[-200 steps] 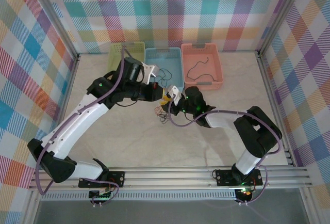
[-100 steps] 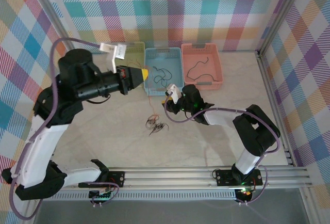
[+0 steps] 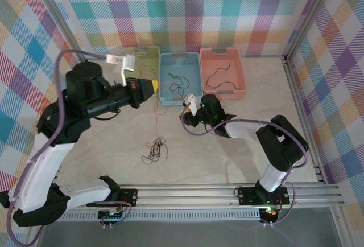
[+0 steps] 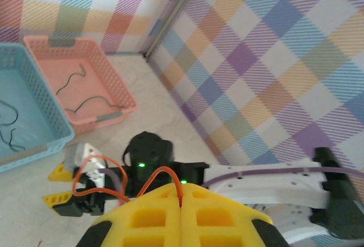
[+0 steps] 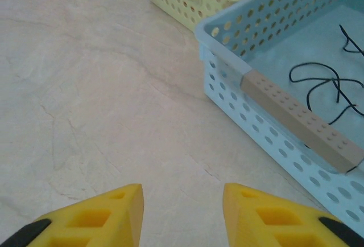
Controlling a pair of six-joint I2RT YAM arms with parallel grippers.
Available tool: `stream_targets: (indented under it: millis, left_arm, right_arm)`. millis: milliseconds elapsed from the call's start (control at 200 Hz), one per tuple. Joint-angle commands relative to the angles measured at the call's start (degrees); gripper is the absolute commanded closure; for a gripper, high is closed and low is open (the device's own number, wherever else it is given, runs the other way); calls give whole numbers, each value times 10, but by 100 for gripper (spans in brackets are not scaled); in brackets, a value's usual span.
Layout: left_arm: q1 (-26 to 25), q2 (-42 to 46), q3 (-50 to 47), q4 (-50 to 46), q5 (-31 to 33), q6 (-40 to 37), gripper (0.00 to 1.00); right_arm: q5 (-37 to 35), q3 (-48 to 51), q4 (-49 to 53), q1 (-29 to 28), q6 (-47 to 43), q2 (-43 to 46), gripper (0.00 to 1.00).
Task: Untangle the cables
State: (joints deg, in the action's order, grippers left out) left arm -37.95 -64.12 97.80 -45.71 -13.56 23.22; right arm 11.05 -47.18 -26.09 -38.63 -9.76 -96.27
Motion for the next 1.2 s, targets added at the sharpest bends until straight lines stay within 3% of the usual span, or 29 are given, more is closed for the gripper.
stream_targets:
  millis: [0,120,310,945,1195]
  left_arm:
    - [2,-14,-51,46,20,17,100]
    - [2,-29,-101,78,43,28,100]
    - [2,-64,-117,109,26,45,100]
    - [-20,-125,-43,143,-194,89,100]
    - [-34,-121,-18,132,-249,84,100]
  right_arm:
    - [58,31,-72,-3,-4,38,57]
    - [95,56,-116,-3,-10,60,57]
    - [160,66,-131,-3,-20,67,56]
    - [128,52,-183,-13,-9,26,53]
    - [101,44,-174,-17,-11,20,59]
